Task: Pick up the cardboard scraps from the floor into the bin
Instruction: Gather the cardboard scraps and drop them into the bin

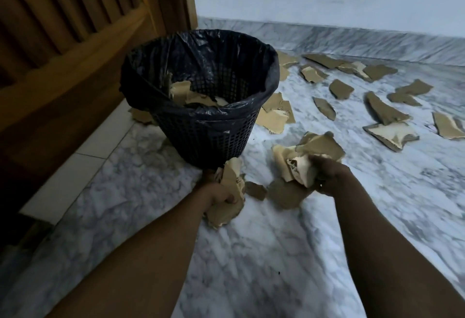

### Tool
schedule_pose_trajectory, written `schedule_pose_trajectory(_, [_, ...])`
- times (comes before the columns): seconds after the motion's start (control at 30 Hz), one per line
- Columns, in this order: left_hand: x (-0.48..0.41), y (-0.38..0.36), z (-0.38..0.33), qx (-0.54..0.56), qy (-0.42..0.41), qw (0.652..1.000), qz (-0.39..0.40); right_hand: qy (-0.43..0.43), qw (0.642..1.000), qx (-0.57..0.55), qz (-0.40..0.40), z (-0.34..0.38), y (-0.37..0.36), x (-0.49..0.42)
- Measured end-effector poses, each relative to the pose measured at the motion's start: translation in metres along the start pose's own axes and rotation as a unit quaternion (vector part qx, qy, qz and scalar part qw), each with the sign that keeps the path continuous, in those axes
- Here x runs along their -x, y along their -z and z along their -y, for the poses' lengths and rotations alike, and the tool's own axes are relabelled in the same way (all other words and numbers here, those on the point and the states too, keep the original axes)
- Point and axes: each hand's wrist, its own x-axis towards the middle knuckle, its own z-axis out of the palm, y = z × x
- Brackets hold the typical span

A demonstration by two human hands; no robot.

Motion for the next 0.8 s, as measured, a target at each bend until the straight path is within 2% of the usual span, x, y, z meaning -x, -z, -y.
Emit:
schedule_pose_trajectory(0.13, [0.005, -0.002, -0.004, 0.014, -0.006, 1.000, 0.006, -0.025, 0.990, 0.027, 0.133, -0.004, 0.003, 0.040])
schedule_pose_trajectory(0.23, [0.003, -0.006, -0.004, 0.064, 0.009, 0.998, -0.010, -0.039, 0.970, 0.179, 0.158, -0.021, -0.023, 0.043])
schedule_pose_trajectory(0.3, [0.007, -0.008, -0.003, 0.067, 0.002, 0.997, -0.040, -0.044, 0.966, 0.212, 0.144, -0.031, -0.046, 0.041])
schedule_pose_trajectory(0.43, [0.016, -0.007, -0.002, 0.042, -0.012, 0.997, -0.069, -0.040, 0.974, 0.196, 0.110, -0.042, -0.073, 0.049])
schedule_pose_trajectory(0.7, [0.034, -0.009, -0.017, 0.056, 0.050, 0.997, -0.011, -0.080, 0.990, 0.083, 0.085, -0.077, -0.057, 0.067])
schedule_pose_trajectory(0.8, [0.062, -0.021, -0.038, 0.019, 0.023, 0.999, 0.034, -0.091, 0.989, 0.075, 0.094, -0.069, -0.032, 0.089])
